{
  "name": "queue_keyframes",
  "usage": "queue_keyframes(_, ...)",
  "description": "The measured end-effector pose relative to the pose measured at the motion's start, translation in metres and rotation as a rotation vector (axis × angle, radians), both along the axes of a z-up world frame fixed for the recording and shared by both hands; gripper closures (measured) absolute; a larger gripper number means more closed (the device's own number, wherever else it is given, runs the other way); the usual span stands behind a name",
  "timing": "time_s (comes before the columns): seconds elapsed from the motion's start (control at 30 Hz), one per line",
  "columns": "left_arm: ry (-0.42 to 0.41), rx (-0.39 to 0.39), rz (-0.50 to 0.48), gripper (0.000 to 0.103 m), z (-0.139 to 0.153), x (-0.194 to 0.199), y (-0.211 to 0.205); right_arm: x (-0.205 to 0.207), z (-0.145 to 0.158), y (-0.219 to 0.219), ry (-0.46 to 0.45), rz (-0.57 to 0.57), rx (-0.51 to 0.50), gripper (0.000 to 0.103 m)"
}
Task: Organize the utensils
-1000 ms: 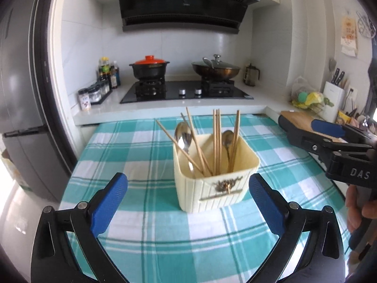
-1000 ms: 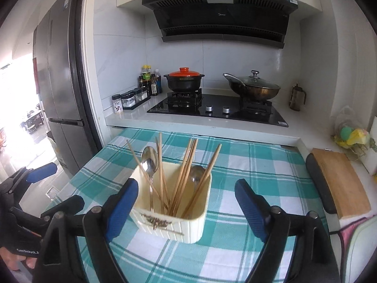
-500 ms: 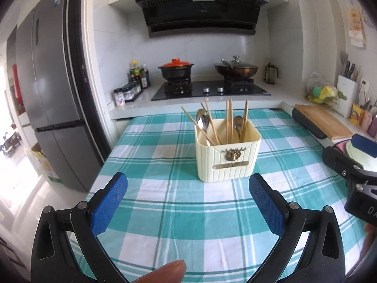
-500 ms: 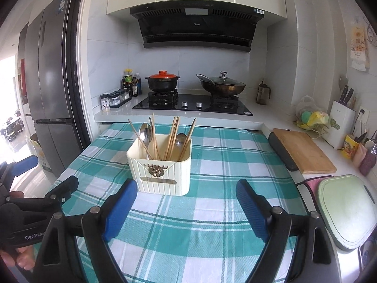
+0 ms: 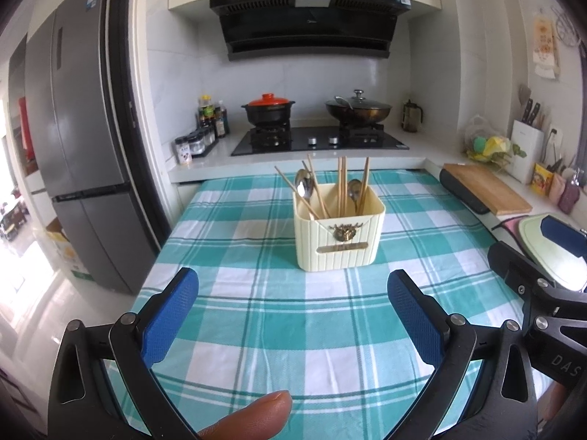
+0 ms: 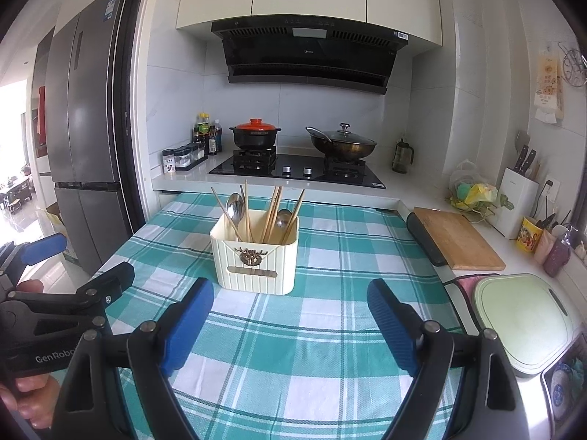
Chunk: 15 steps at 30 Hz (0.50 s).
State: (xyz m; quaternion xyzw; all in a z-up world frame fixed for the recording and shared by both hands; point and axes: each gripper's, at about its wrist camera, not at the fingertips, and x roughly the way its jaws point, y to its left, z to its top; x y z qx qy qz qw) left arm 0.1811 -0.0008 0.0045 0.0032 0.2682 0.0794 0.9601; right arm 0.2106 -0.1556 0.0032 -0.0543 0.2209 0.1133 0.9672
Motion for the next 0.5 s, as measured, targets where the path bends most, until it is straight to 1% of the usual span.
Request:
queue_keyframes(0.2,-0.011,-0.034,-0.009,0.0,0.0,-0.008,0.0,-0.006,-0.002,-0.006,0.01,-0.016,0.005,0.016)
queue_keyframes(0.5,-0.02,-0.003,0.022,0.0,0.003,-0.013,-0.002,-0.015,0.003,-0.01,-0.013,-0.041,-0.006,0.015)
